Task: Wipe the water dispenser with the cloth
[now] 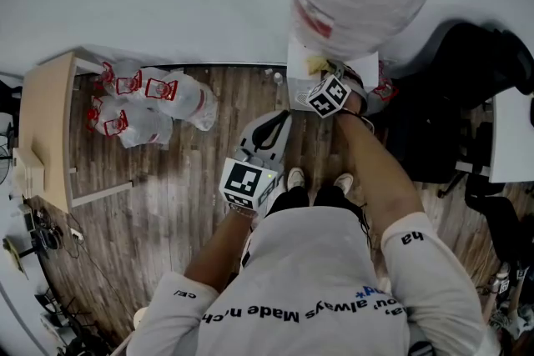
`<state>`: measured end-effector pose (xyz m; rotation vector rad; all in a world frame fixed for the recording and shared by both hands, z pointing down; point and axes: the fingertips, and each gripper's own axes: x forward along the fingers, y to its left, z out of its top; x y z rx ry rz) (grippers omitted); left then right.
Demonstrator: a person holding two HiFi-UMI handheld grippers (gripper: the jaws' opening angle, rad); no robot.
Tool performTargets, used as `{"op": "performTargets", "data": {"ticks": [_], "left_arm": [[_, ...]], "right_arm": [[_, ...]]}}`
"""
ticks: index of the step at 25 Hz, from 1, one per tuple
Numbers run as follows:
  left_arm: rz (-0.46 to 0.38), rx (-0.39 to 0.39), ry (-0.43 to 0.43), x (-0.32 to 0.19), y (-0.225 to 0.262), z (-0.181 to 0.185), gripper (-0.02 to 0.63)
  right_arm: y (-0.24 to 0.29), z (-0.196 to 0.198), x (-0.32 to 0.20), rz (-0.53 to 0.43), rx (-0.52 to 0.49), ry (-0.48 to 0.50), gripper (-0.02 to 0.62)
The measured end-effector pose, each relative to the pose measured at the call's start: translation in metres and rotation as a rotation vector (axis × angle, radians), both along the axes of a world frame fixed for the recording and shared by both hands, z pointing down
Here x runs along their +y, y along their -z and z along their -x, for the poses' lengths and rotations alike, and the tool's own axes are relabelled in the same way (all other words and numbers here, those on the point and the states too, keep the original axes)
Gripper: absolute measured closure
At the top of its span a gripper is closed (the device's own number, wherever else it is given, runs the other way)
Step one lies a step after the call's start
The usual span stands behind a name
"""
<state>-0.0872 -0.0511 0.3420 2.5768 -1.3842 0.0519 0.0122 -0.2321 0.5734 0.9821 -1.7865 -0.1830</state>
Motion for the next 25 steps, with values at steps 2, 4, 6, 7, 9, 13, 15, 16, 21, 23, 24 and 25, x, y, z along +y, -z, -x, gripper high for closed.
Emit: {"op": "performTargets", "data": {"ticks": [2,4,6,7,9,13,15,16,21,23,24,25], "left_arm": [[0.001,0.0,0.0,0.001,-0.001,0.0,0.578],[0.0,0.004,-0.001,0.002,0.0,-0.001,0.578],[-0.002,0.01,-0.003,0.004,0.001,-0.004,0.578],[-0.003,0.012,-0.004,0.005,0.002,-0.005,0.578],[-0.004,0.013,-0.005,0.007,0.003,-0.006,0.578],[0.002,0.014,-0.003,0.011,0.0,-0.004,0.578],[0.003,0.013,-0.003,0.014,-0.001,-0.004,0.578],[0.002,0.012,-0.003,0.015,0.0,-0.003,0.578],[0.002,0.012,0.0,0.018,-0.001,-0.001,0.578],[0.0,0.012,-0.001,0.019,0.0,-0.001,0.578],[0.0,0.013,-0.001,0.019,0.001,-0.001,0.578],[-0.001,0.014,-0.002,0.019,0.001,-0.001,0.578]], "right_arm": [[-0.002,0.001,0.001,0.01,0.016,0.013,0.535],[-0.002,0.001,0.002,0.008,0.028,0.026,0.535],[-0.004,0.001,0.005,0.015,0.027,0.03,0.538],[-0.005,0.001,0.006,0.02,0.022,0.029,0.541],[-0.005,0.001,0.009,0.029,0.008,0.021,0.543],[-0.008,0.002,0.013,0.052,-0.002,0.018,0.546],[-0.01,0.003,0.016,0.06,-0.002,0.02,0.548],[-0.01,0.002,0.018,0.06,-0.003,0.018,0.548],[-0.011,0.002,0.026,0.075,-0.009,0.015,0.548],[-0.008,0.003,0.028,0.073,-0.008,0.019,0.548],[-0.005,0.003,0.029,0.067,-0.005,0.021,0.548],[-0.005,0.002,0.03,0.064,-0.003,0.023,0.548]]}}
